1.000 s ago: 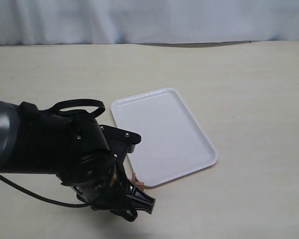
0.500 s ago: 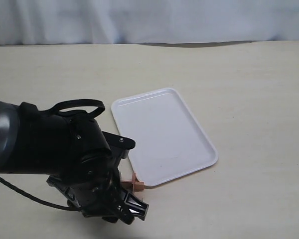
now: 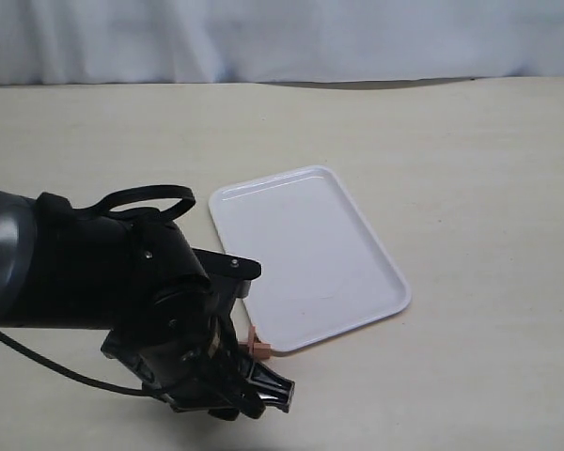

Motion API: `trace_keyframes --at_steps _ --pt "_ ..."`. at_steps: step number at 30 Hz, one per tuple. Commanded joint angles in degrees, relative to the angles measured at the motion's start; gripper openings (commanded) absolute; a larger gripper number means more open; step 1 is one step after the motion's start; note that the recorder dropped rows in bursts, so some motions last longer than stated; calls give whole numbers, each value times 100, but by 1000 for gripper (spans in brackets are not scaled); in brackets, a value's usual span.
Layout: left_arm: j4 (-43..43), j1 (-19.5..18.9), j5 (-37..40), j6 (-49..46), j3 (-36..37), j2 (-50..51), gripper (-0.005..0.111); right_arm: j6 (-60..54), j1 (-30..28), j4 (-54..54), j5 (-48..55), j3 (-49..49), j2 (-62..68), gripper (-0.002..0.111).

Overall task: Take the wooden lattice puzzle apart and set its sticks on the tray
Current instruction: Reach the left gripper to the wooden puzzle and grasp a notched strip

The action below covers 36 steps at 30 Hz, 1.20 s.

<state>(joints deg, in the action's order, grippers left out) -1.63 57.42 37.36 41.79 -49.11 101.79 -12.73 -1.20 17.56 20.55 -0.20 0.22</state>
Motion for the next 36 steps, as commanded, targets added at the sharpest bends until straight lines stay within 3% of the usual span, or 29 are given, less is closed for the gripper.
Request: trace_keyframes --at_steps 1,4,23,28,36 --pt "6 31 -79 -19 -38 2 40 4 -25 -6 -72 20 45 5" --pt "-90 31 -107 -19 -38 2 23 4 -25 -6 -72 20 45 5" --pt "-86 31 -333 -19 -38 348 22 4 -25 -6 -72 20 45 5" --pt "-134 31 -347 -175 -38 337 0 4 -25 -6 -72 20 45 5" --pt "-106 31 -260 -175 -164 337 0 4 -25 -6 -72 20 45 5"
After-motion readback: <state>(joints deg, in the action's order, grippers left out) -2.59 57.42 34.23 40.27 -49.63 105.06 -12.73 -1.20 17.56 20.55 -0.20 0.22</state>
